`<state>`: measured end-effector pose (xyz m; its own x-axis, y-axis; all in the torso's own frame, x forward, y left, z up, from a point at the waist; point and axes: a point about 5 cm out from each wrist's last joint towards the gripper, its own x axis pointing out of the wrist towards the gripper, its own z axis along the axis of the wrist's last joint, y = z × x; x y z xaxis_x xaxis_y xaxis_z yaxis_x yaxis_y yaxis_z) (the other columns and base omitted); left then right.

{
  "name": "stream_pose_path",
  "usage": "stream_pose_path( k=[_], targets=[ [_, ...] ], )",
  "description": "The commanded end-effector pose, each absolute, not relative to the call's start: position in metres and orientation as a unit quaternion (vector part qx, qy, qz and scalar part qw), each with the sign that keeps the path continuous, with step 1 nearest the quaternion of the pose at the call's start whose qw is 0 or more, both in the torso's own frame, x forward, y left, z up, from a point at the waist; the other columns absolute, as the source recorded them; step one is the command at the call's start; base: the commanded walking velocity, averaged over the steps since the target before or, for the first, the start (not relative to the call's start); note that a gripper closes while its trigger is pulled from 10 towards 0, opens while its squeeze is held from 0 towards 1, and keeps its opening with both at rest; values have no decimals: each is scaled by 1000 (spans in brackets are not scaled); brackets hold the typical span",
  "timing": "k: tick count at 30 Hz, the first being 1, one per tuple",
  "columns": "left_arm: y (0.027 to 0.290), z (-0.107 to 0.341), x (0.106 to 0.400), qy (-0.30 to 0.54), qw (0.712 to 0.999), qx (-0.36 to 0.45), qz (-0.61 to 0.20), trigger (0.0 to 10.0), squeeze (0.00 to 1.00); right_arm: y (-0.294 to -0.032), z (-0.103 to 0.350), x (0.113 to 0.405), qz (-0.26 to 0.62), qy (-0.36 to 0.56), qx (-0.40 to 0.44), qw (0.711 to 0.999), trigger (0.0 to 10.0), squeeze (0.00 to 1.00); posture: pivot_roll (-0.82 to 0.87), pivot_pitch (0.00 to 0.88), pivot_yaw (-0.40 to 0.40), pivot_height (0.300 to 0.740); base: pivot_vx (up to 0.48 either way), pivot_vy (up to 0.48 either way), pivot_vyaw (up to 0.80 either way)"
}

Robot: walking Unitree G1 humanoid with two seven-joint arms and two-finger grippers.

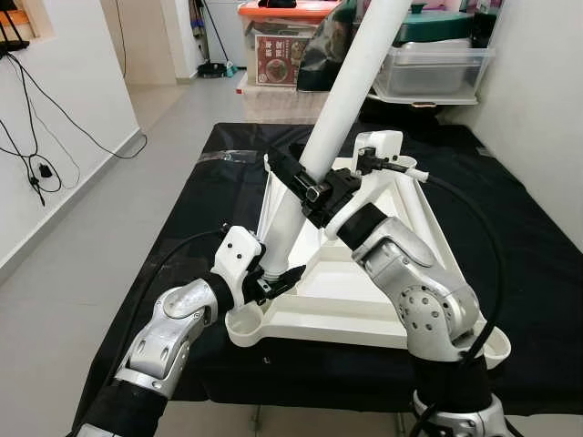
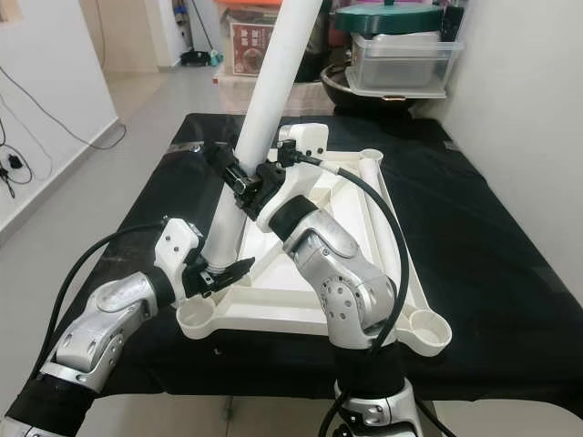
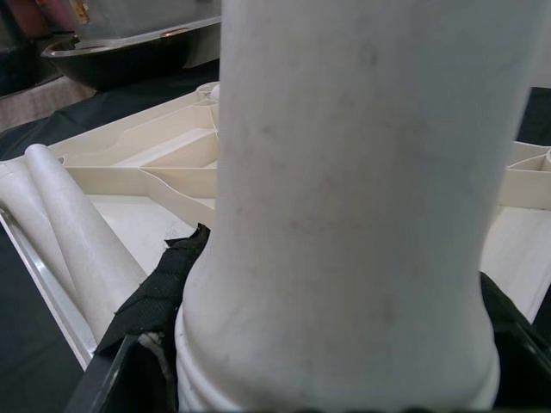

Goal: Building children table

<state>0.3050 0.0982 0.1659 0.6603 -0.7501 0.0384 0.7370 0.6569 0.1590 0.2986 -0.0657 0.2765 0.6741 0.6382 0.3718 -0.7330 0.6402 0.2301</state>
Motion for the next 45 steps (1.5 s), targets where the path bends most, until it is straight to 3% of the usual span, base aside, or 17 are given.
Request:
stream_pose_path(
  k=[1, 2, 3, 4, 5, 10, 11, 20, 21, 22, 23, 28, 30, 32, 34, 35, 45],
  targets=[
    [94, 175, 302, -76, 901, 62, -422, 0, 0, -61, 272, 297, 398, -114, 186, 891, 10000, 0, -30, 0, -13, 740, 0, 0, 0],
    [94, 175, 298, -74, 892, 72, -439, 3490, 0, -64, 271, 298, 404, -114, 189, 888, 10000, 1000, -31, 0, -13, 740, 0, 0, 0],
    [95, 176, 293, -70, 881, 76, -461, 8157, 0, -68, 272, 297, 415, -116, 191, 882, 10000, 1000, -28, 0, -15, 740, 0, 0, 0],
    [95, 176, 293, -70, 881, 76, -461, 8157, 0, -68, 272, 297, 415, -116, 191, 882, 10000, 1000, -28, 0, -15, 740, 0, 0, 0],
    [98, 178, 285, -66, 867, 80, -487, 10000, 0, -72, 273, 296, 429, -120, 191, 875, 10000, 1000, -24, 0, -16, 740, 0, 0, 0],
    [103, 180, 272, -59, 843, 88, -528, 10000, 0, -77, 275, 293, 459, -122, 187, 860, 10000, 1000, -24, 0, -16, 740, 0, 0, 0],
    [105, 180, 267, -53, 833, 93, -542, 10000, 0, -80, 276, 290, 481, -122, 175, 850, 10000, 0, -19, 0, -19, 740, 0, 0, 0],
    [129, 168, 245, 4, 803, 135, -580, 10000, 0, -88, 276, 262, 617, -114, 144, 766, 10000, 0, -12, 0, -27, 740, 0, 0, 0],
    [131, 168, 245, 8, 804, 134, -579, 10000, 0, -88, 275, 259, 630, -109, 151, 754, 8235, 0, -11, 0, -31, 740, 0, 0, 0],
    [131, 168, 245, 8, 804, 134, -579, 10000, 0, -88, 275, 259, 630, -109, 151, 754, 8235, 0, -11, 0, -31, 740, 0, 0, 0],
    [130, 168, 245, 9, 805, 128, -579, 10000, 0, -85, 272, 255, 641, -101, 155, 745, 5725, 0, -11, 0, -33, 740, 0, 0, 0],
    [123, 168, 246, 6, 804, 118, -583, 10000, 0, -79, 266, 250, 655, -90, 158, 733, 4039, 0, -15, 0, -31, 740, 0, 0, 0],
    [122, 168, 247, 5, 803, 116, -584, 10000, 0, -79, 265, 250, 657, -88, 159, 732, 4392, 0, -18, 0, -29, 740, 0, 0, 0],
    [119, 168, 249, 2, 801, 114, -587, 10000, 0, -75, 262, 249, 658, -82, 165, 730, 7490, 0, -19, 0, -27, 740, 0, 0, 0],
    [118, 168, 249, 2, 800, 114, -588, 10000, 0, -75, 261, 248, 660, -80, 166, 729, 7490, 0, -19, 0, -27, 740, 0, 0, 0],
    [115, 167, 251, 2, 798, 115, -592, 10000, 0, -72, 259, 247, 659, -79, 169, 729, 10000, 0, -24, 0, -23, 740, 0, 0, 0],
    [107, 162, 250, 7, 785, 111, -610, 10000, 0, -66, 257, 248, 651, -83, 178, 734, 9059, 0, -26, 0, -16, 740, 0, 0, 0]
  ],
)
